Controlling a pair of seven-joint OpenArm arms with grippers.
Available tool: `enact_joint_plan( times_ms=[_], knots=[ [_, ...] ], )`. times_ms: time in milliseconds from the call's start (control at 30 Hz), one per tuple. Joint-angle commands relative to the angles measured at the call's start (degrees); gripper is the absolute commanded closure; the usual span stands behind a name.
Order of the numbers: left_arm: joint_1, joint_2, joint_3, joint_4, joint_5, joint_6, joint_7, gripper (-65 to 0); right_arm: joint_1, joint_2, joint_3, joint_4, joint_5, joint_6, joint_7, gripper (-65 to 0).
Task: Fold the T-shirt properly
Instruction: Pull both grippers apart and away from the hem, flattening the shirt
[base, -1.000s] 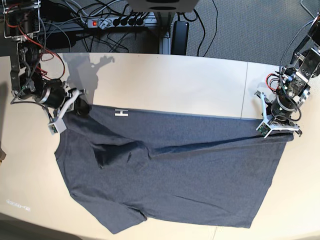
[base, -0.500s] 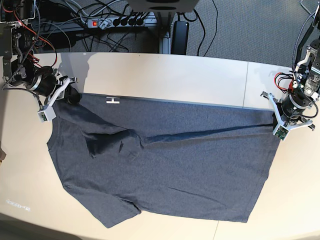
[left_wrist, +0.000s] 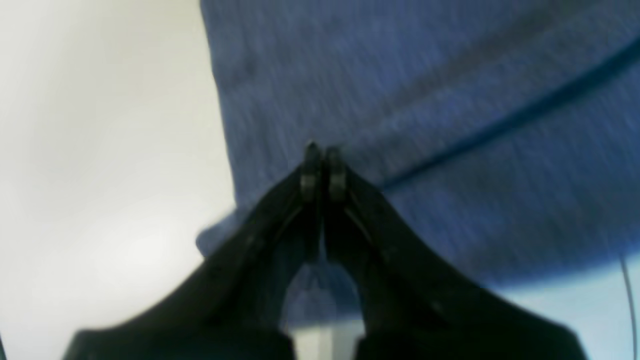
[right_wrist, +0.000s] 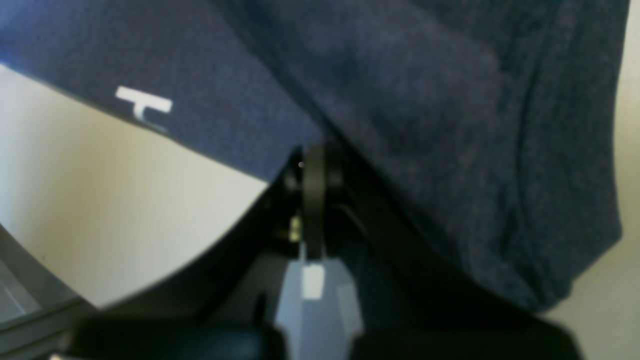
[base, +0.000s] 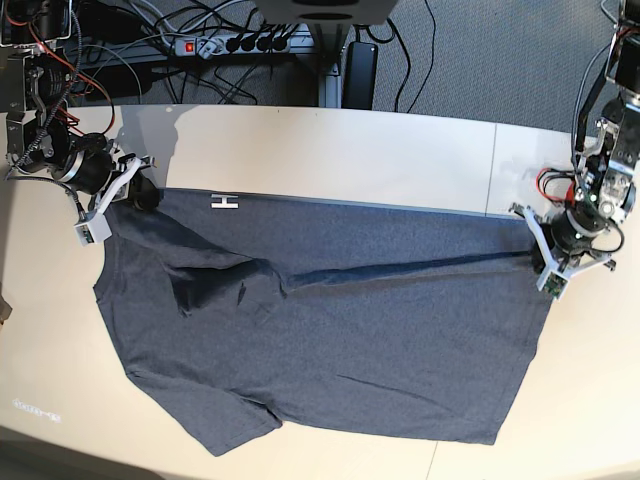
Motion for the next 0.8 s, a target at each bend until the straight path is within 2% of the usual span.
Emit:
enact_joint_plan(
  times_ms=[0,233,333,767],
  knots=[
    [-1.42,-0.57,-0.59,-0.68,0.17,-1.07,-0.7,-1.3,0.24,0.94,0.48,0.39,-1.07,4.24,-0.46,0.0],
    [-2.21,-0.39,-0.57,-5.31,0.87,-1.49,0.46,-1.3,0.26,0.96,0.48,0.39,-1.22,4.24,-0.44,0.0],
    [-1.33,-0.48,-0.59,-5.51,3.17,-1.49,1.16,-1.3,0.13,0.96,0.48,0.39,-1.22,4.24,-0.68,0.0],
    [7.85,-3.13,-0.61,-4.13,3.65,-1.4,1.7,-1.3,-0.59,3.08,0.5,0.39,-0.74,4.24,-3.04,0.0]
  ],
)
